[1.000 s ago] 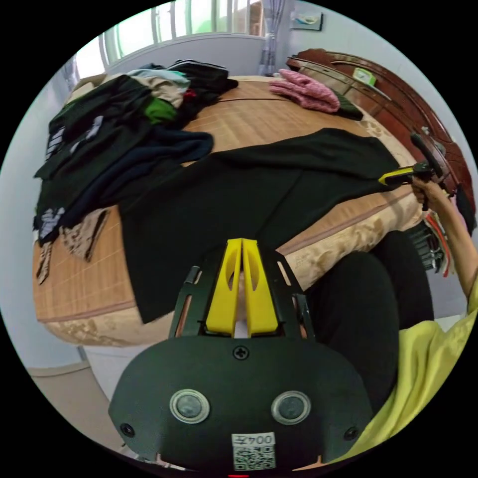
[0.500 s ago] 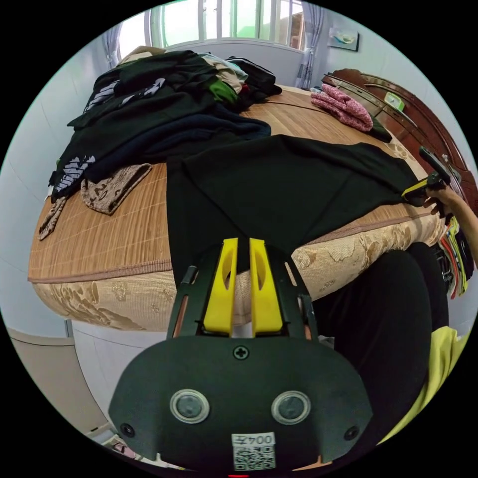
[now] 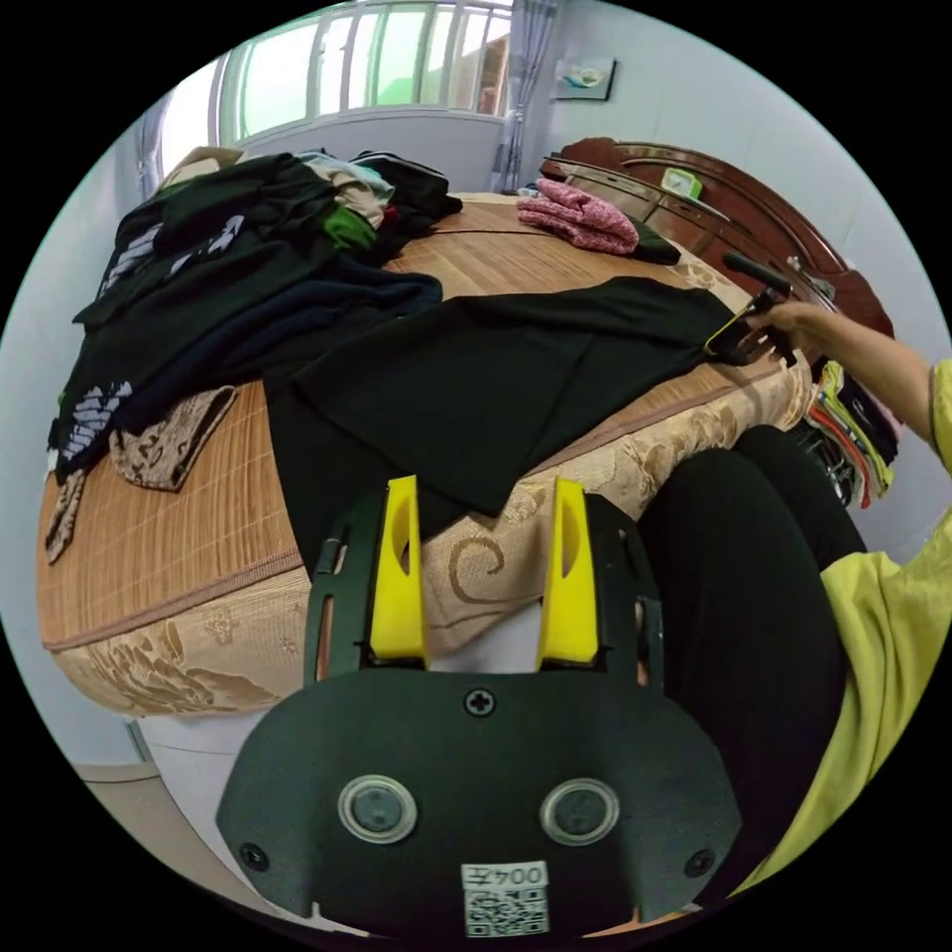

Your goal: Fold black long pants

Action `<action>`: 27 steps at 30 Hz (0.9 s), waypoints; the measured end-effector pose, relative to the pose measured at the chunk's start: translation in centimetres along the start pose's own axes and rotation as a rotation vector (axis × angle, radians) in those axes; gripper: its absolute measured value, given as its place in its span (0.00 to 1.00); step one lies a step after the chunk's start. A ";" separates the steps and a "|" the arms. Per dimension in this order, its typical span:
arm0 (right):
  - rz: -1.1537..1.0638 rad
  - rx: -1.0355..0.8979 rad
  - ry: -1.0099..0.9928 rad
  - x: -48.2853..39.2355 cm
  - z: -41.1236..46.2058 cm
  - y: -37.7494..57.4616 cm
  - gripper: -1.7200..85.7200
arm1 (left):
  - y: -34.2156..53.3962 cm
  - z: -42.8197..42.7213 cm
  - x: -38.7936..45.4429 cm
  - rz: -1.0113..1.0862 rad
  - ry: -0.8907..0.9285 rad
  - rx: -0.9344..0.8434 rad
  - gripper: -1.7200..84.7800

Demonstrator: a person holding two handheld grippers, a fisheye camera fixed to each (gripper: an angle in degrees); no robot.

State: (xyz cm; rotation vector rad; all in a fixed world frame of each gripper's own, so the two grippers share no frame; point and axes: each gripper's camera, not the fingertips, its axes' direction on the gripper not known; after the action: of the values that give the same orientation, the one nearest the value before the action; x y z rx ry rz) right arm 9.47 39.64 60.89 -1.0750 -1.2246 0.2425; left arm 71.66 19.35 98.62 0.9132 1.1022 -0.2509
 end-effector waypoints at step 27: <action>-0.063 -0.093 -0.122 3.4 0.6 -7.5 0.02 | -1.5 -4.6 -2.9 0.183 -0.127 -0.108 0.03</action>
State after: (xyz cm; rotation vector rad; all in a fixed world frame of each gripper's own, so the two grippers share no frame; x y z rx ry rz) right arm 7.46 38.34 68.84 -1.1121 -1.3885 0.2067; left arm 66.39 21.06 99.66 0.8832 0.9001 -0.0956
